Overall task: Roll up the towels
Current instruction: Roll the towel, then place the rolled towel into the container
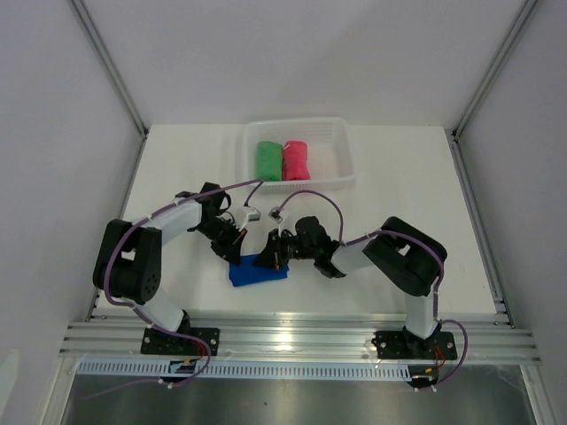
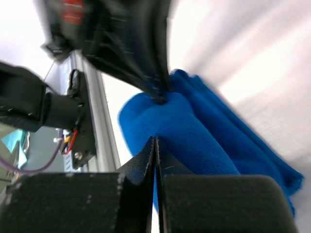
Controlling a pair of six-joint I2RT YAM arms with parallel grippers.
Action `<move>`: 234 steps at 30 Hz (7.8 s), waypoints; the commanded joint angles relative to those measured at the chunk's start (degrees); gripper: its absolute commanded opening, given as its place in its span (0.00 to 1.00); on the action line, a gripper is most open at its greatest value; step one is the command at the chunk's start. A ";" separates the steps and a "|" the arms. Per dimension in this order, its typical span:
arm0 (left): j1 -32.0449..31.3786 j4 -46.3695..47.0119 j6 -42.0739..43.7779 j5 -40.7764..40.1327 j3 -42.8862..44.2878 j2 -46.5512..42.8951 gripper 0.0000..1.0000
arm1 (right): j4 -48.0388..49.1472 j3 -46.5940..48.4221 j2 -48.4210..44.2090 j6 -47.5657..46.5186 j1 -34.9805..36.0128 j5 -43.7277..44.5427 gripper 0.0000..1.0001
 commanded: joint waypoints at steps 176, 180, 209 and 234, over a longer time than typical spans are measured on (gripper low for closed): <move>3.29 -8.20 25.12 12.34 -3.33 -4.70 0.94 | -43.21 12.89 0.13 -30.19 18.24 31.93 0.54; 5.92 -7.67 23.02 11.20 -2.54 -6.55 1.00 | -44.26 11.92 -0.31 -28.78 18.15 32.37 0.51; 17.27 -12.50 16.94 10.14 4.23 -15.96 0.99 | -40.31 7.53 -2.77 -14.90 12.45 23.94 0.36; 17.80 -12.50 16.94 10.84 4.67 -15.25 1.00 | -42.95 1.55 -18.41 -12.96 6.46 36.50 0.28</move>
